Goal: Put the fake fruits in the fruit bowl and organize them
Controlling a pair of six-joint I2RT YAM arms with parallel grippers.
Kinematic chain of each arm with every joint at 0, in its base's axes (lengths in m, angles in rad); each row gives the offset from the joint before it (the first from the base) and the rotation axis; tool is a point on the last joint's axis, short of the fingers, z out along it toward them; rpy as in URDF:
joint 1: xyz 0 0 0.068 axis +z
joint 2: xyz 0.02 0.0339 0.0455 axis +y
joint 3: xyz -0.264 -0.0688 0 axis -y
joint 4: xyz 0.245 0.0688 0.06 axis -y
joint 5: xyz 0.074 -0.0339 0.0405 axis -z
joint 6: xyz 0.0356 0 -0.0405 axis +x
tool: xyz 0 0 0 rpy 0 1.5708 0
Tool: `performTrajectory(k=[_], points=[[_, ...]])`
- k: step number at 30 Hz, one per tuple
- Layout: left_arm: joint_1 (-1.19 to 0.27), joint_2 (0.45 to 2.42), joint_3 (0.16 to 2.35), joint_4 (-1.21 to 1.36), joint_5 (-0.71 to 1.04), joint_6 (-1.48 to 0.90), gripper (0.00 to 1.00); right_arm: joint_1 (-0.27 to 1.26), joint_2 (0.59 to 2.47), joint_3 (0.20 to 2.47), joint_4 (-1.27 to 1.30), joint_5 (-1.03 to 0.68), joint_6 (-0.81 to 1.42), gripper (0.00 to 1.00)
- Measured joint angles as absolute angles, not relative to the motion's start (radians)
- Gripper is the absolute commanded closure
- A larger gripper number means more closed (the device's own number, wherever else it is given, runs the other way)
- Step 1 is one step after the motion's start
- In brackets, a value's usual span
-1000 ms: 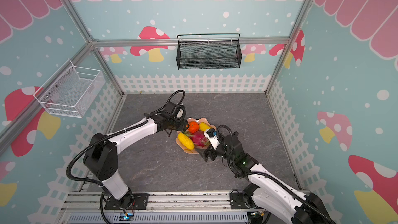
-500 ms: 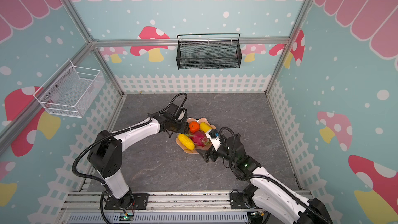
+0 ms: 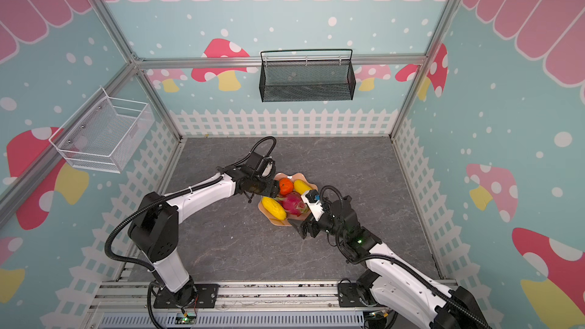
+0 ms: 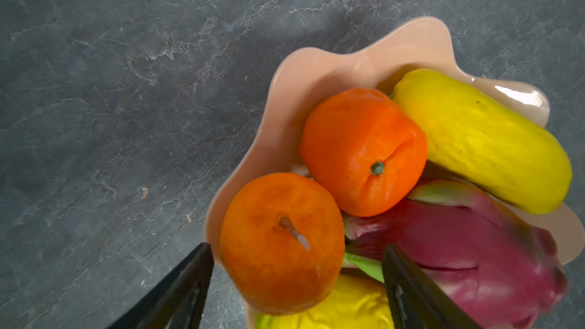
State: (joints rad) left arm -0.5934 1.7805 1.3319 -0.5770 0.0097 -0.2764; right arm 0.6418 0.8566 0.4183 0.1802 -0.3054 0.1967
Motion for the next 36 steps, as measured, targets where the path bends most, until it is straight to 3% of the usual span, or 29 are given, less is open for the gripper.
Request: performTrajectory(k=[11, 15, 20, 24, 28, 32, 36], points=[[-0.582, 1.641, 1.328, -0.596, -0.04, -0.256, 0.0, 0.62, 0.833, 0.439, 0.117, -0.095, 0.215, 0.02], [-0.518, 1.498, 1.254, -0.543, -0.119, -0.257, 0.0, 0.445, 0.848, 0.454, 0.086, -0.056, 0.244, 0.02], [-0.369, 1.309, 1.001, -0.388, -0.339, -0.281, 0.0, 0.202, 0.86, 0.411, 0.138, 0.019, 0.268, 0.02], [-0.295, 1.221, 0.741, -0.252, -0.544, -0.304, 0.0, 0.059, 0.91, 0.329, 0.283, 0.085, 0.271, 0.02], [-0.294, 1.267, 0.677, -0.207, -0.683, -0.31, 0.0, -0.018, 1.034, 0.245, 0.493, 0.165, 0.233, 0.02], [-0.279, 1.332, 0.657, -0.028, -0.761, -0.28, 0.01, -0.041, 1.23, 0.19, 0.753, 0.191, 0.158, 0.02], [-0.245, 1.373, 0.51, 0.264, -0.738, -0.207, 0.0, -0.074, 1.339, 0.207, 0.896, 0.107, 0.105, 0.02]])
